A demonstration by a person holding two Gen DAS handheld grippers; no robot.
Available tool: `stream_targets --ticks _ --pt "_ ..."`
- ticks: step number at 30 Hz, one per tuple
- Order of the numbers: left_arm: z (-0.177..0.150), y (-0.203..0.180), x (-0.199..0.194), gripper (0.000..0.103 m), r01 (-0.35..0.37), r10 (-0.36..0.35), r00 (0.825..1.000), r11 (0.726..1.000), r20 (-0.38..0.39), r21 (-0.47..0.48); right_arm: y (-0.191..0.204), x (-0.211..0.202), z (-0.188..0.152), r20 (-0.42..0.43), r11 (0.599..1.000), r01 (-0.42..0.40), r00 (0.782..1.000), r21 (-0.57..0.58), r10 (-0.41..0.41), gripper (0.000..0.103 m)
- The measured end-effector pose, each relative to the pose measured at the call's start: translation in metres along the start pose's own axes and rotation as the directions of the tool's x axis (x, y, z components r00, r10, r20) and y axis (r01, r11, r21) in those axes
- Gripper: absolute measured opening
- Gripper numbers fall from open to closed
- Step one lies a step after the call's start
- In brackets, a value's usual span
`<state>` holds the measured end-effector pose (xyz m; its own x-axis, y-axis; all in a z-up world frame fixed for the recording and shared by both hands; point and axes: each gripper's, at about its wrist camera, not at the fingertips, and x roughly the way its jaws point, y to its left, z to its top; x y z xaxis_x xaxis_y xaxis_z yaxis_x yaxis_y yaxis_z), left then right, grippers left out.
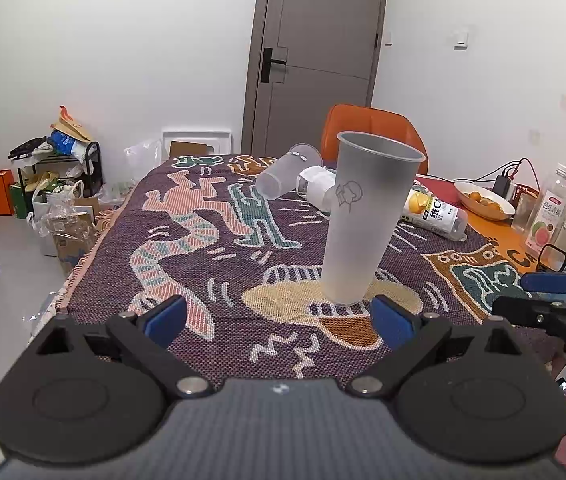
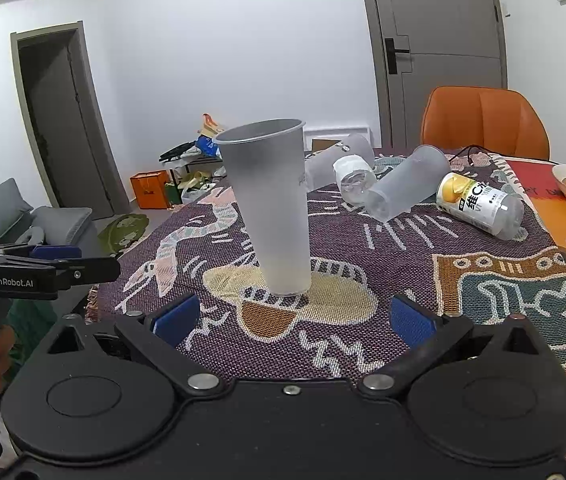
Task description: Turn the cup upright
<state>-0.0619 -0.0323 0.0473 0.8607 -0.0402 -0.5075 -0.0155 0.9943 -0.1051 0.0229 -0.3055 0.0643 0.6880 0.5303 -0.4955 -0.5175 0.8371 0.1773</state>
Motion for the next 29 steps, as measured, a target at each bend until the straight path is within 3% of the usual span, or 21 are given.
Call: stream_targets --ticks 29 --pt "-0.0011 -0.0044 -0.0026 0.097 0.01 -0.01 1.0 1.0 0.013 0.026 0.0011 -0.0002 0.0002 -0.003 1.0 0.002 1.0 -0.016 -0.002 0.103"
